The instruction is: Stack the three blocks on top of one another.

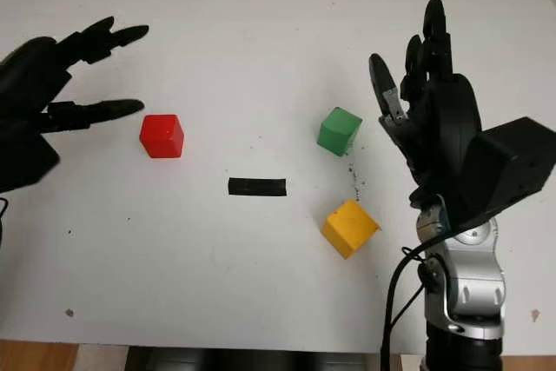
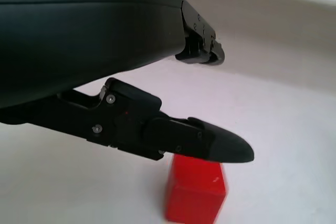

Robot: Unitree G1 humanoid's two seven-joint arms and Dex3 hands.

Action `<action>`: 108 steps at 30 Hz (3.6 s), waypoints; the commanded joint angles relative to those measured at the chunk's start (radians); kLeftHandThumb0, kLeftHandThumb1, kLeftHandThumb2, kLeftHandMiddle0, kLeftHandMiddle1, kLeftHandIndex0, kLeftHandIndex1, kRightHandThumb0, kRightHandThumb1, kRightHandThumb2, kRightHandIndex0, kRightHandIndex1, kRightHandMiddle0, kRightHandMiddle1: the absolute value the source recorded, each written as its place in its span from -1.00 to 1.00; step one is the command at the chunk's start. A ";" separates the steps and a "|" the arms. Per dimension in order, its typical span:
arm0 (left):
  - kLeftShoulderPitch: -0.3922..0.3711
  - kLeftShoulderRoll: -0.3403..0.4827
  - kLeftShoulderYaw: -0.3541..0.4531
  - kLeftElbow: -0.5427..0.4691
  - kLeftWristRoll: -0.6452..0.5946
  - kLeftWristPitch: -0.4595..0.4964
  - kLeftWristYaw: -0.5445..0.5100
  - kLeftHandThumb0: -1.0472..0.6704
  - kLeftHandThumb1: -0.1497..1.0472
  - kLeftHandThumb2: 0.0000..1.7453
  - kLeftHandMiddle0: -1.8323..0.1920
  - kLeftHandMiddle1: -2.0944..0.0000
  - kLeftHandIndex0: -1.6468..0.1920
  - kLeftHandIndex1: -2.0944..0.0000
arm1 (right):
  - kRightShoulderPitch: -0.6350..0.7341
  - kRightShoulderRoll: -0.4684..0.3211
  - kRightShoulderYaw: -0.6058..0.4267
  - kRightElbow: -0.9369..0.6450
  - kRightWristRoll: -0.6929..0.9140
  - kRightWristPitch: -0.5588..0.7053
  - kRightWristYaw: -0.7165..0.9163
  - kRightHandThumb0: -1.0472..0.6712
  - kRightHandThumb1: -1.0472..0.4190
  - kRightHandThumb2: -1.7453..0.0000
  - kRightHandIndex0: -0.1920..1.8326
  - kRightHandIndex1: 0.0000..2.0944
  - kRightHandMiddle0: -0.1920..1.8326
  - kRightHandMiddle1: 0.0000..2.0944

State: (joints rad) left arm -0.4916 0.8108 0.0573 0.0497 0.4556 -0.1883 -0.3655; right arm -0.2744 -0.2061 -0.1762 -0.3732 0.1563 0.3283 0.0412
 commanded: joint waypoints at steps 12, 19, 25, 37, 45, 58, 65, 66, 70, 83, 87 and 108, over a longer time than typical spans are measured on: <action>-0.021 0.063 -0.095 -0.023 0.140 0.007 -0.068 -0.84 0.99 -0.93 0.90 0.95 0.49 0.94 | 0.011 0.019 0.014 -0.012 -0.035 -0.022 -0.018 -0.49 -1.00 0.37 -1.00 -1.00 -1.00 -1.00; -0.022 0.063 -0.106 -0.027 0.152 0.019 -0.078 -0.87 1.00 -0.88 0.92 0.95 0.47 0.94 | 0.015 0.032 0.003 -0.016 -0.023 -0.024 -0.025 -0.48 -1.00 0.38 -1.00 -1.00 -1.00 -1.00; -0.017 0.049 -0.111 -0.027 0.184 0.035 -0.043 -0.83 1.00 -0.86 0.89 0.94 0.42 0.92 | 0.017 0.029 0.007 -0.012 -0.042 -0.030 -0.029 -0.48 -1.00 0.39 -1.00 -1.00 -1.00 -1.00; -0.040 0.030 -0.184 0.048 0.289 0.038 0.035 -0.79 1.00 -0.86 0.82 0.93 0.28 0.85 | 0.021 0.033 -0.001 -0.017 -0.027 -0.027 -0.020 -0.49 -1.00 0.41 -1.00 -1.00 -1.00 -1.00; -0.051 0.012 -0.223 0.105 0.315 0.037 0.055 -0.76 1.00 -0.88 0.78 0.95 0.66 0.05 | 0.020 0.030 -0.001 -0.009 -0.027 -0.034 -0.009 -0.50 -1.00 0.39 -1.00 -1.00 -1.00 -1.00; -0.052 -0.005 -0.229 0.165 0.299 -0.004 0.118 -0.70 1.00 -0.84 0.71 0.94 0.73 -0.24 | 0.018 0.026 0.003 0.003 -0.040 -0.044 -0.004 -0.50 -1.00 0.37 -1.00 -1.00 -1.00 -1.00; -0.048 -0.027 -0.210 0.192 0.210 -0.032 0.137 -0.61 1.00 -0.81 0.65 0.94 0.66 -0.16 | 0.019 0.029 0.003 0.006 -0.046 -0.049 -0.004 -0.48 -1.00 0.38 -1.00 -1.00 -1.00 -1.00; -0.048 -0.028 -0.207 0.196 0.200 -0.036 0.140 -0.59 1.00 -0.81 0.63 0.94 0.65 -0.15 | 0.019 0.028 0.004 0.005 -0.047 -0.046 -0.005 -0.48 -1.00 0.38 -1.00 -1.00 -1.00 -1.00; -0.046 -0.027 -0.202 0.206 0.169 -0.043 0.136 -0.56 1.00 -0.80 0.61 0.94 0.61 -0.04 | 0.018 0.031 0.005 0.002 -0.052 -0.034 -0.011 -0.48 -1.00 0.39 -1.00 -1.00 -1.00 -1.00; -0.050 -0.027 -0.194 0.254 0.127 -0.106 0.189 -0.32 1.00 -0.71 0.56 0.94 0.51 -0.11 | 0.019 0.030 0.004 -0.004 -0.062 -0.023 -0.008 -0.47 -1.00 0.41 -1.00 -1.00 -1.00 -1.00; -0.049 -0.030 -0.182 0.262 0.099 -0.150 0.215 -0.29 1.00 -0.74 0.52 0.94 0.59 -0.32 | 0.021 0.032 0.007 -0.003 -0.069 -0.025 -0.012 -0.46 -1.00 0.40 -1.00 -1.00 -1.00 -1.00; -0.086 -0.132 -0.184 0.084 -0.153 -0.178 -0.022 -0.30 1.00 -0.78 0.51 0.96 0.59 -0.62 | 0.046 0.068 0.042 -0.041 -0.080 0.010 -0.043 -0.39 -1.00 0.36 -1.00 -1.00 -1.00 -1.00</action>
State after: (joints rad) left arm -0.5406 0.6888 -0.1149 0.1526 0.3149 -0.3671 -0.3708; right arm -0.2394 -0.1435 -0.1346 -0.3929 0.0769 0.3331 0.0020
